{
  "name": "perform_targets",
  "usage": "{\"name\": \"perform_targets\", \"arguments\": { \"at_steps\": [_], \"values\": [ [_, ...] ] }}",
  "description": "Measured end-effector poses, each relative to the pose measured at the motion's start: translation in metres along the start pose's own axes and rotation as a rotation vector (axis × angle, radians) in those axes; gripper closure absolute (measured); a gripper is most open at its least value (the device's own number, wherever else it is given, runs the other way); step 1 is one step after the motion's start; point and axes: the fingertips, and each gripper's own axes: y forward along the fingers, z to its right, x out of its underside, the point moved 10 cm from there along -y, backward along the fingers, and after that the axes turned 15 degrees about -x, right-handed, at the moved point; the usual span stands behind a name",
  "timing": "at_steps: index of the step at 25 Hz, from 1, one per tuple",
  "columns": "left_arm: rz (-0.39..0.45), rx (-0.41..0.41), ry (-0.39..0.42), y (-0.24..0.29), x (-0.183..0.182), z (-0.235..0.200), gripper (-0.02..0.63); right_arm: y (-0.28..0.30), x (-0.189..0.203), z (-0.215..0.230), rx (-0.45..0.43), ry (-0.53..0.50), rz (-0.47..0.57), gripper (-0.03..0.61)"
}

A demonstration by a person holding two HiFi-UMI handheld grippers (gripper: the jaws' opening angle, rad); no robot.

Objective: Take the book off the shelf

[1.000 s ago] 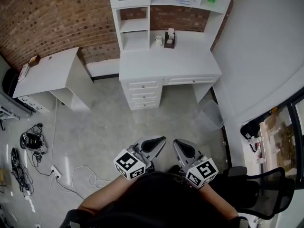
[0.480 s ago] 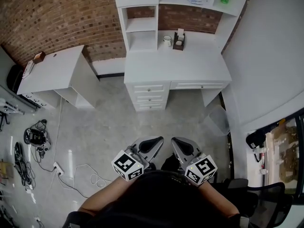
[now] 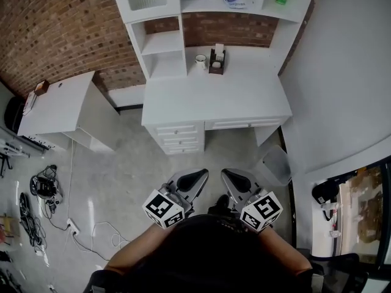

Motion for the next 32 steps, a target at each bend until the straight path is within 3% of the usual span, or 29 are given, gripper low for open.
{"name": "perform_targets", "arguments": {
  "at_steps": [6,14,25,32],
  "values": [
    [0.015,-0.008,0.013,0.091,-0.011,0.011,0.606,-0.034,-0.034,0.088,-0.024,-0.019,0.014,0.563],
    [0.0,-0.003,0.072,0.165,-0.031,-0.01,0.606,-0.022,-0.041,0.152,-0.06,0.019,0.013,0.563],
    [0.017,0.062,0.096,0.244,-0.053,-0.117,0.606,0.046,-0.072,0.234,0.017,-0.002,0.023,0.563],
    [0.04,0.135,0.131,0.28,-0.098,-0.204,0.606,0.126,-0.111,0.276,0.066,-0.048,0.071,0.563]
  ]
}}
